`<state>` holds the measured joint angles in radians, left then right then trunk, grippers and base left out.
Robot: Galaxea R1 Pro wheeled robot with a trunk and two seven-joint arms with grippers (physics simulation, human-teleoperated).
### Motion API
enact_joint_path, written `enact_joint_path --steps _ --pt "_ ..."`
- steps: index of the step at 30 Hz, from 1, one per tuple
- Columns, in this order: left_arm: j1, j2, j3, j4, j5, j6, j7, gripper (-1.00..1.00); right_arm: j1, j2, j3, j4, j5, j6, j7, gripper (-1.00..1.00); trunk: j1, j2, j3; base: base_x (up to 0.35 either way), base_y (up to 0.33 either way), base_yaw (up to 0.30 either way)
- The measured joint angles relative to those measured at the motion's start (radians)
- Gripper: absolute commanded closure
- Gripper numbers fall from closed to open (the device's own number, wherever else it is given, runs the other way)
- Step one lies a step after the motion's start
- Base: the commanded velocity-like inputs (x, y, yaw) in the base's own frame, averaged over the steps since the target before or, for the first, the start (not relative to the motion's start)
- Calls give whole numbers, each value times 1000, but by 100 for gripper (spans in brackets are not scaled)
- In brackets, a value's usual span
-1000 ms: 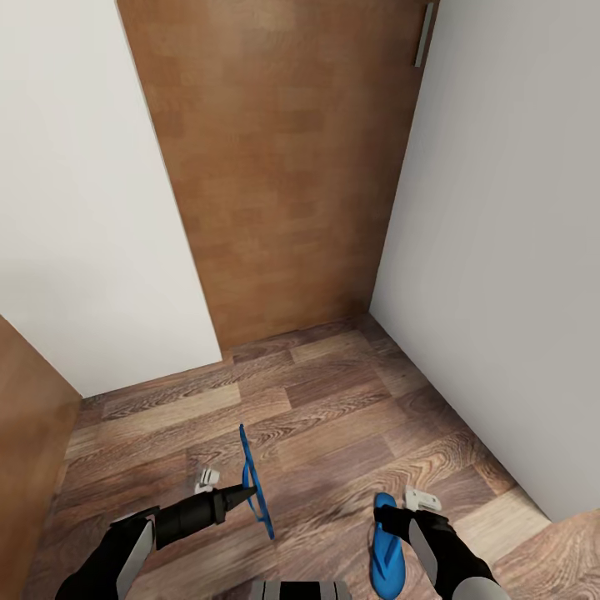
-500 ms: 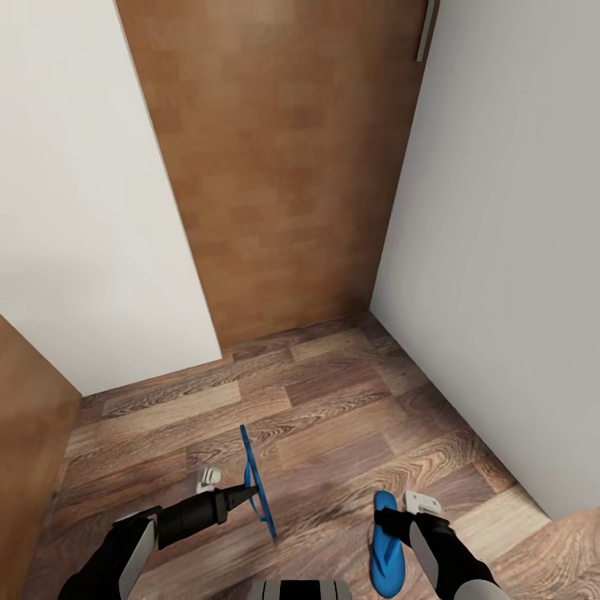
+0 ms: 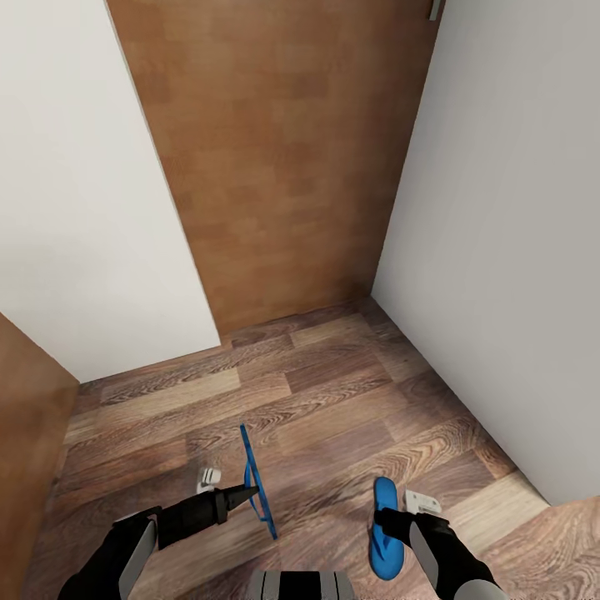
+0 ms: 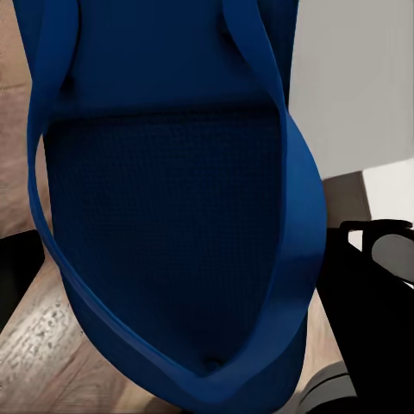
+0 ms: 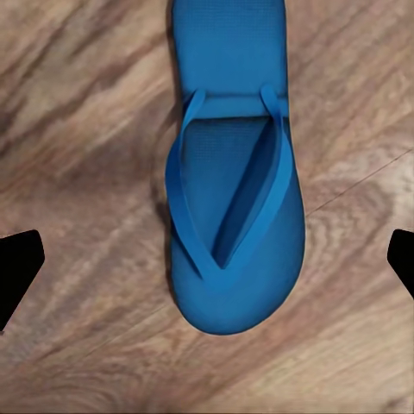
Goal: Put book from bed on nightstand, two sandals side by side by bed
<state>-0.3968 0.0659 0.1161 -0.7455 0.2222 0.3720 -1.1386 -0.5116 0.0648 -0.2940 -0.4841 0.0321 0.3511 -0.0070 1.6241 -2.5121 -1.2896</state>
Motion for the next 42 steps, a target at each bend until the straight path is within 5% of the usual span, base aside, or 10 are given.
enact_joint_path --steps 29,42 --pt "0 0 0 0 0 1 0 100 -1 1 0 0 0 1 0 -100 13 -7 -112 0 0 0" --pt "0 2 1 0 1 0 -2 100 -1 2 0 0 0 1 0 -100 13 -7 -112 47 0 0"
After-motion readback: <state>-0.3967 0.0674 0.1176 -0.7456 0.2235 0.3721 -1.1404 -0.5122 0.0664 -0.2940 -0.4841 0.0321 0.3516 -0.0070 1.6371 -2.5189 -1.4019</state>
